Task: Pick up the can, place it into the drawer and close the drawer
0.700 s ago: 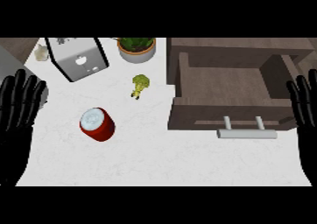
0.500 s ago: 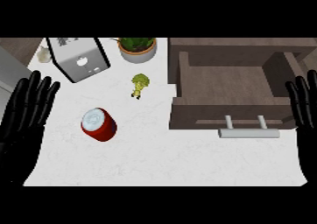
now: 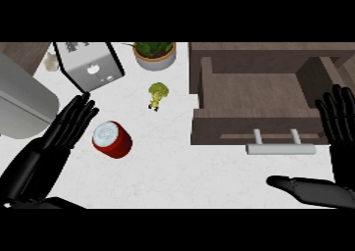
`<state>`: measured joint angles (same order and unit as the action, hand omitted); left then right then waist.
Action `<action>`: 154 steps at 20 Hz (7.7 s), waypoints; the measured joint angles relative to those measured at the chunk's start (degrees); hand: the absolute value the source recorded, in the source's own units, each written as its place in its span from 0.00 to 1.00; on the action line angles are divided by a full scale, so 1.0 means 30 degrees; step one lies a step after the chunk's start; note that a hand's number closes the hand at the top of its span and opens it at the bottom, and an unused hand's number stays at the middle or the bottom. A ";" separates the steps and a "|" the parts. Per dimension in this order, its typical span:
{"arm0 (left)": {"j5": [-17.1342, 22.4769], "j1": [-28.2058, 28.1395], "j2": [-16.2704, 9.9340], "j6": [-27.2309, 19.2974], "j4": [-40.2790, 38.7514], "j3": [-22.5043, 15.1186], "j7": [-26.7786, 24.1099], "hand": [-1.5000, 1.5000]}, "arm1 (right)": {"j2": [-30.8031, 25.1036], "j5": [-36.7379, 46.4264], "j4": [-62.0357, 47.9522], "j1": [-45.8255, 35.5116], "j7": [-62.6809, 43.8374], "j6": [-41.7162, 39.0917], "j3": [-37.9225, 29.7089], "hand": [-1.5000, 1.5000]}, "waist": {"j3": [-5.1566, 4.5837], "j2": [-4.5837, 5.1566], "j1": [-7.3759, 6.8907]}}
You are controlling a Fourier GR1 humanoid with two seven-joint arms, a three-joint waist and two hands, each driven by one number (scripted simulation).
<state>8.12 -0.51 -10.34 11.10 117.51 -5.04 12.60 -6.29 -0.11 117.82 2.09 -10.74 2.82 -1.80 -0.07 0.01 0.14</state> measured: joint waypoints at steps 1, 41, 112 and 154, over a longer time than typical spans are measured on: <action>0.0404 0.0169 -0.0151 0.0097 0.0108 0.0264 0.0633 0.00 | 0.0084 0.0045 0.0014 0.0356 0.0123 -0.0043 0.0056 0.00 | 0.0006 -0.0003 0.0000; -0.1983 0.1678 0.1393 0.0857 -0.8664 0.2557 -0.3654 0.00 | 0.0593 -0.1246 -0.0170 0.4289 0.3094 -0.3913 -0.3108 0.00 | 0.0020 -0.0008 0.0032; -0.4554 0.9266 0.0745 0.0551 -2.9084 0.4555 -1.5774 1.00 | 0.1719 -0.1576 0.1884 0.4240 0.1508 -0.5203 -0.4242 0.00 | 0.0047 -0.0013 0.0101; -0.2853 1.0162 0.3384 -0.7471 -1.2120 0.0408 -0.1773 1.00 | 0.1693 -0.2427 0.2981 0.5276 0.1590 -0.5053 -0.4694 0.00 | 0.0030 -0.0030 0.0094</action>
<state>-0.44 29.97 -0.19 -11.32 81.15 -3.81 7.28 -1.21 -7.39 126.76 17.92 -5.98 -12.34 -15.89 0.02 -0.08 0.42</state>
